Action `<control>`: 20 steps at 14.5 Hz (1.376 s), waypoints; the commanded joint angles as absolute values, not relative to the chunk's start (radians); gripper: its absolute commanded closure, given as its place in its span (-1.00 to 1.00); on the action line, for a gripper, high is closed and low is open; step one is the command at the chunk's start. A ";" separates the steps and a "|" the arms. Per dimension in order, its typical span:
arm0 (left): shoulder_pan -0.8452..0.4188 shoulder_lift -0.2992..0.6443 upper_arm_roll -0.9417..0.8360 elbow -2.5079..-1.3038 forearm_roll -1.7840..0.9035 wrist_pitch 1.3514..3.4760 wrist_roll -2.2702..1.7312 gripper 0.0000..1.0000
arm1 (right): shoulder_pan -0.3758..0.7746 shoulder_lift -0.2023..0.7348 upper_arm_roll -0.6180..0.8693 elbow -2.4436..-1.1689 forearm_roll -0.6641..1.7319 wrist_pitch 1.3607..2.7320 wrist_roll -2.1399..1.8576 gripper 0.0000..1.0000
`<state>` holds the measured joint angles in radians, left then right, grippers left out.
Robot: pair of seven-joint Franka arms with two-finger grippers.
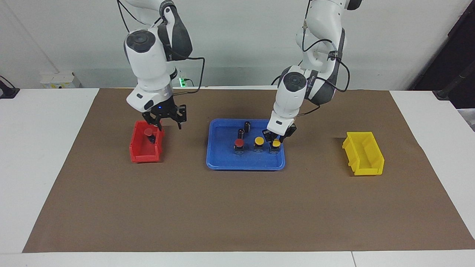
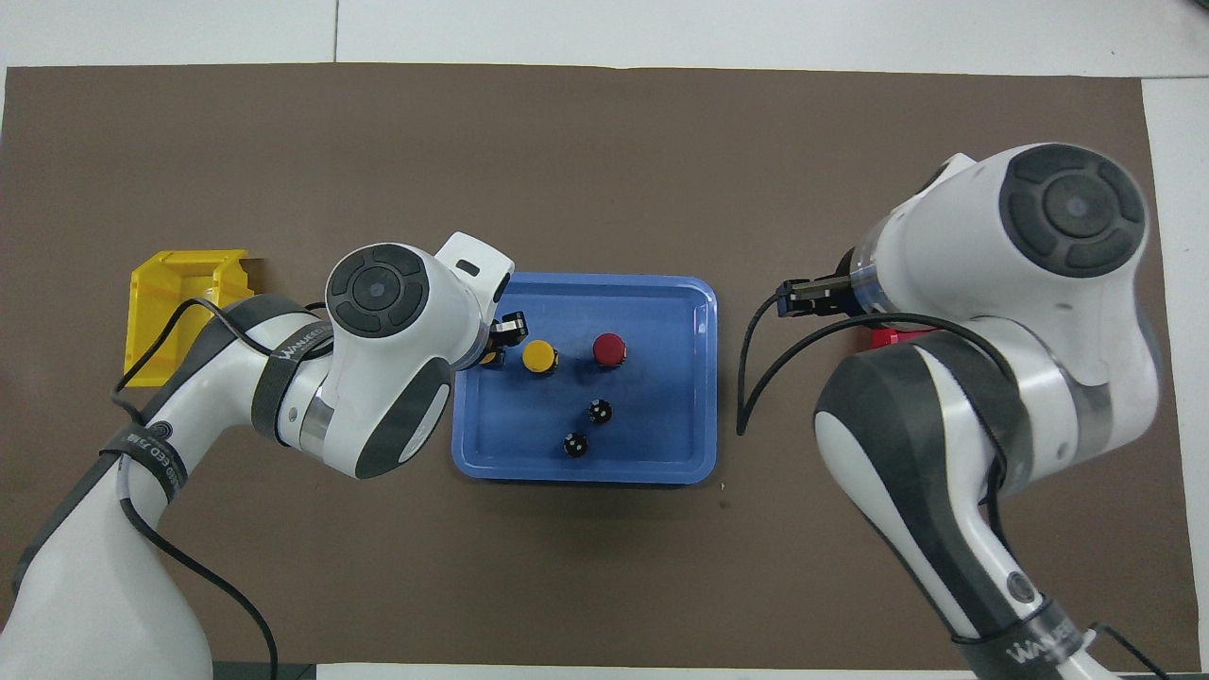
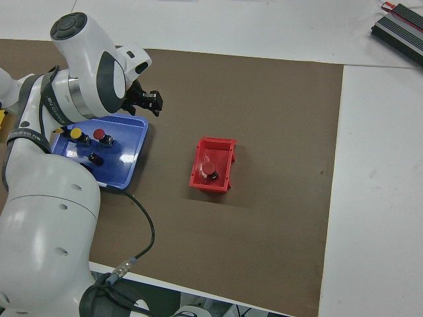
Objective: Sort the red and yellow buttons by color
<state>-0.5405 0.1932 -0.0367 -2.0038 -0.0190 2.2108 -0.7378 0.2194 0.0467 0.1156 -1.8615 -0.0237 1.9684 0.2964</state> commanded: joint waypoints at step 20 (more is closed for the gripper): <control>0.126 0.058 -0.020 -1.934 0.051 2.026 0.183 0.97 | 0.545 0.364 0.114 -1.792 -0.144 2.255 0.788 -0.49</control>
<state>0.1265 0.0995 -0.0084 -1.8623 0.0270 1.9784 0.1873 0.5397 0.3818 0.1112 -1.7513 -0.1275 2.2234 0.7615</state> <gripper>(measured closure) 0.595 0.256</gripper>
